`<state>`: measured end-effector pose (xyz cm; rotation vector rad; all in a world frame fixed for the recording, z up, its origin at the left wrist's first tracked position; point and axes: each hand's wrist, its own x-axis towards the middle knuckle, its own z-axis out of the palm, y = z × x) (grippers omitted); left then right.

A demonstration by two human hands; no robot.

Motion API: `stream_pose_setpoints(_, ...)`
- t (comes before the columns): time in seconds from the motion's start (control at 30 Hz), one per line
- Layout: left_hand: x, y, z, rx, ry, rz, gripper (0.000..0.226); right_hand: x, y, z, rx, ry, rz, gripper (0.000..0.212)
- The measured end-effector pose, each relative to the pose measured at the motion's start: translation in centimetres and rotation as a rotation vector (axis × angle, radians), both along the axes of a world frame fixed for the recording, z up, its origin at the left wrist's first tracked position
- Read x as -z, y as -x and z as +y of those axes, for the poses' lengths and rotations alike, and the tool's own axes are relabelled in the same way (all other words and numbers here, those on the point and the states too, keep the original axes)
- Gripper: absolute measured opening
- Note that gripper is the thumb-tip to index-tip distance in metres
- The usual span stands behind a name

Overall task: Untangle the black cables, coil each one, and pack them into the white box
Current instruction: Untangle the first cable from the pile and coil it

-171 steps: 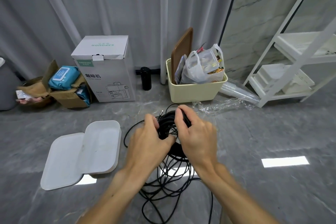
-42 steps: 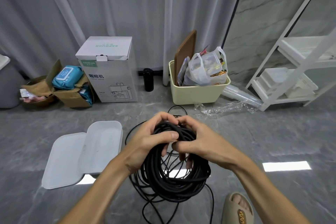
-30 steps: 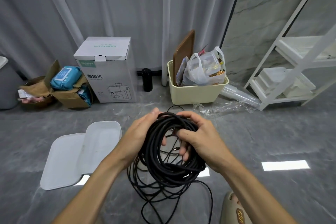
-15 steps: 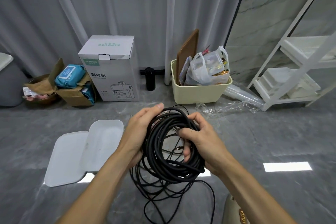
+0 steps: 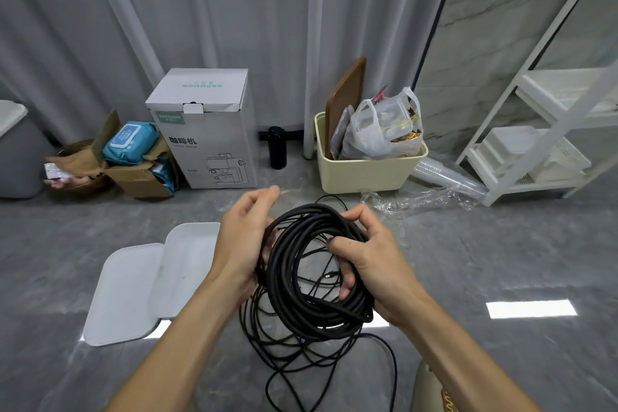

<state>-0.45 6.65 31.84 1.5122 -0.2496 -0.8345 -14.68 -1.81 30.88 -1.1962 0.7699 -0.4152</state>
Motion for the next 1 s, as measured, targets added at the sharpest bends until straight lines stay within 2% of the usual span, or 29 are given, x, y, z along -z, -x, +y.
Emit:
stream_pose_setpoints(0.17, -0.8, -0.4, 0.0, 0.008, 0.02, 0.11, 0.023, -0.3, -0.1, 0.3, -0.101, 0.029, 0.033, 0.026)
stream_pose_setpoints(0.23, -0.8, -0.4, 0.2, 0.056, 0.017, 0.064, 0.025, -0.4, 0.0, 0.2, -0.101, 0.04, 0.035, 0.026)
stream_pose_setpoints(0.3, -0.6, -0.4, 0.4, 0.137, 0.022, 0.002, 0.028, -0.4, 0.1, 0.2, -0.062, 0.013, 0.021, 0.024)
stream_pose_setpoints(0.37, -0.6, -0.1, 0.6, 0.196, 0.058, 0.019, 0.029, -0.4, 0.4, 0.0, -0.007, -0.024, -0.004, 0.022)
stream_pose_setpoints(0.5, -0.2, 0.7, 0.6, 0.195, 0.129, -0.001, 0.043, -0.1, 0.4, -0.6, 0.102, -0.057, -0.031, 0.025)
stream_pose_setpoints(0.67, 0.4, 1.7, 0.7, 0.306, 0.208, 0.209, 0.069, -0.2, 0.5, -0.8, 0.209, -0.068, -0.046, 0.026)
stream_pose_setpoints(0.77, 0.8, 1.8, 0.5, 0.318, 0.213, 0.375, 0.075, -0.1, 0.6, -0.7, 0.241, -0.063, -0.039, 0.025)
stream_pose_setpoints(0.83, 1.2, 1.7, 0.2, 0.288, 0.246, 0.43, 0.072, -0.1, 0.6, -0.7, 0.258, -0.059, -0.034, 0.025)
stream_pose_setpoints(0.9, 1.3, 1.7, -0.1, 0.221, 0.299, 0.456, 0.054, -0.4, 0.6, -0.8, 0.261, -0.053, -0.031, 0.024)
stream_pose_setpoints(1.0, 0.7, 1.8, 0.0, 0.185, 0.285, 0.34, 0.038, -0.5, 0.6, -0.9, 0.273, -0.057, -0.034, 0.024)
